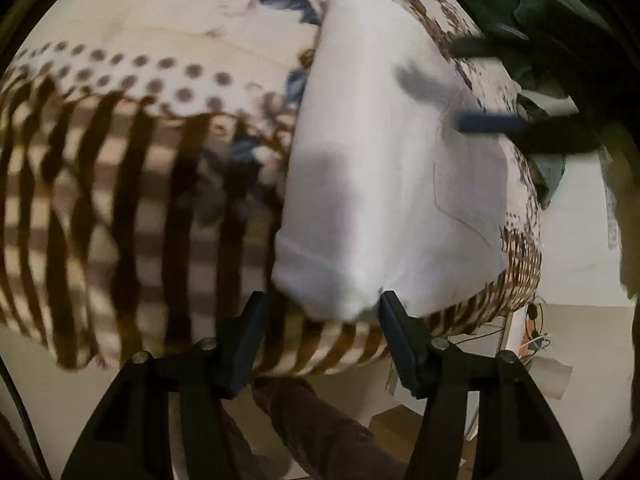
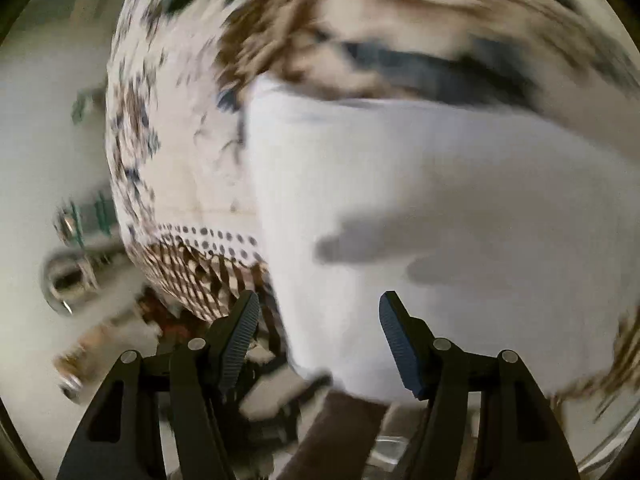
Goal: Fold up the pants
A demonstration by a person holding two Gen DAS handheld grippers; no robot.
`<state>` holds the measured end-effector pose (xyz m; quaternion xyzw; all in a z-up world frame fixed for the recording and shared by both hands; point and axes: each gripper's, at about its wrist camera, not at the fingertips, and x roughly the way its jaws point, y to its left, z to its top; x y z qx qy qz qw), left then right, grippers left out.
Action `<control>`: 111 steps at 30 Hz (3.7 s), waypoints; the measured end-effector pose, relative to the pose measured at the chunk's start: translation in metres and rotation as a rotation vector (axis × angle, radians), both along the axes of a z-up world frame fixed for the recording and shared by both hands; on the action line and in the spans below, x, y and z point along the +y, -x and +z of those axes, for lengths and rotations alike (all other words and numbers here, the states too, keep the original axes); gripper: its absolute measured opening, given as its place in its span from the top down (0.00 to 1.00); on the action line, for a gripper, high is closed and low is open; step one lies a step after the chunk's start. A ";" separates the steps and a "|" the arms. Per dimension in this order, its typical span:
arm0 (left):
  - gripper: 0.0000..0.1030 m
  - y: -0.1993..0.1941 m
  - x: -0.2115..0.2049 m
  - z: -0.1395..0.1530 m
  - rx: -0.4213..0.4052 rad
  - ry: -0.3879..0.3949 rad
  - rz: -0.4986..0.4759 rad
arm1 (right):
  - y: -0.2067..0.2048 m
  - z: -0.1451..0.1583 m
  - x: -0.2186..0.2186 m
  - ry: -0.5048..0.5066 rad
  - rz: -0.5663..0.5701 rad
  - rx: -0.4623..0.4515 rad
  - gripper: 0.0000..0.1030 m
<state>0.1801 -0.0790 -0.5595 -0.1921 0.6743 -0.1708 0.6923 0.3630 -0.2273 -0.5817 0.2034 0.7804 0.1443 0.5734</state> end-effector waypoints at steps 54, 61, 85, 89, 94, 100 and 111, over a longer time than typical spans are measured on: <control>0.14 -0.070 0.035 0.023 0.081 0.110 0.229 | 0.039 0.049 -0.090 0.025 -0.082 -0.133 0.26; 0.14 -0.159 -0.028 -0.008 0.078 0.062 0.087 | 0.105 0.032 -0.266 0.183 -0.458 -0.146 0.24; 0.25 -0.183 -0.030 0.000 -0.002 0.030 0.034 | 0.145 -0.031 -0.341 -0.101 -0.660 -0.194 0.20; 0.14 -0.148 -0.020 0.002 0.047 0.123 0.068 | 0.223 -0.042 -0.326 -0.225 -0.844 -0.123 0.19; 0.14 -0.128 -0.021 -0.015 0.087 0.124 0.075 | 0.260 -0.093 -0.276 -0.418 -0.983 -0.062 0.19; 0.14 -0.130 -0.031 -0.054 0.182 0.115 0.041 | 0.220 -0.122 -0.234 -0.463 -0.958 -0.141 0.14; 0.09 -0.141 -0.046 -0.059 0.165 0.154 -0.018 | 0.181 -0.116 -0.194 -0.350 -0.870 -0.236 0.16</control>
